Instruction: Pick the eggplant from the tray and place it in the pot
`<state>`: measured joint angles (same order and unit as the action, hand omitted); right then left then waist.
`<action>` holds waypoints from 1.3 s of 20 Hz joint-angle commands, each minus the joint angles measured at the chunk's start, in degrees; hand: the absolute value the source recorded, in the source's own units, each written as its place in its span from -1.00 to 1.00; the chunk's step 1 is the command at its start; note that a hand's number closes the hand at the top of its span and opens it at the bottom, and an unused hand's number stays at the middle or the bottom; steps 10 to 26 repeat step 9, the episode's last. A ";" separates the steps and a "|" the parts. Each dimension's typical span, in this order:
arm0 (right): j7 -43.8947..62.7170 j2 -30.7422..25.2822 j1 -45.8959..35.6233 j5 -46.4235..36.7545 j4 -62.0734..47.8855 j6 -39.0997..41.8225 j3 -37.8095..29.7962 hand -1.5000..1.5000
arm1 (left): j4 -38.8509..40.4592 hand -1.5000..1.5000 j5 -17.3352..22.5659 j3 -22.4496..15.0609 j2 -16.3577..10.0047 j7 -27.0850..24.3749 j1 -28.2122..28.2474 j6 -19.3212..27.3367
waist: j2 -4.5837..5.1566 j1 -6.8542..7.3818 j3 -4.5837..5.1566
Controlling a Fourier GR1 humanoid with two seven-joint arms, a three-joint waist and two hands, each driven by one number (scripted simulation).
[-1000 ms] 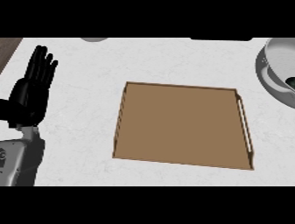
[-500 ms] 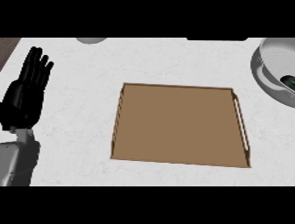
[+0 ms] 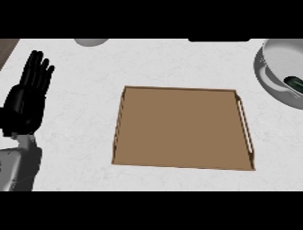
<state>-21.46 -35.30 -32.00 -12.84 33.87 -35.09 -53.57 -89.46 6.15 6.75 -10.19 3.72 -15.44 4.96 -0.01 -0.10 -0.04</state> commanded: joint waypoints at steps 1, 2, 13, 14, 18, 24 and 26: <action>-1.46 -0.81 4.88 4.40 2.85 2.66 -0.16 -1.00 | 4.01 0.00 0.83 2.04 -1.44 -0.13 -3.68 -0.94 | 0.04 -0.16 0.03; 0.88 0.22 7.99 5.11 7.77 3.55 -0.60 -1.00 | 2.35 0.00 1.77 2.51 -2.21 -0.27 -1.22 -2.32 | -0.17 -0.53 0.09; 2.84 0.67 19.26 9.95 16.42 8.96 -0.46 -1.00 | 0.15 0.00 -0.79 0.43 0.33 1.81 -2.05 1.37 | -0.17 -0.66 0.08; 2.84 0.67 19.26 9.95 16.42 8.96 -0.46 -1.00 | 0.15 0.00 -0.79 0.43 0.33 1.81 -2.05 1.37 | -0.17 -0.66 0.08; 2.84 0.67 19.26 9.95 16.42 8.96 -0.46 -1.00 | 0.15 0.00 -0.79 0.43 0.33 1.81 -2.05 1.37 | -0.17 -0.66 0.08; 2.84 0.67 19.26 9.95 16.42 8.96 -0.46 -1.00 | 0.15 0.00 -0.79 0.43 0.33 1.81 -2.05 1.37 | -0.17 -0.66 0.08; 2.84 0.67 19.26 9.95 16.42 8.96 -0.46 -1.00 | 0.15 0.00 -0.79 0.43 0.33 1.81 -2.05 1.37 | -0.17 -0.66 0.08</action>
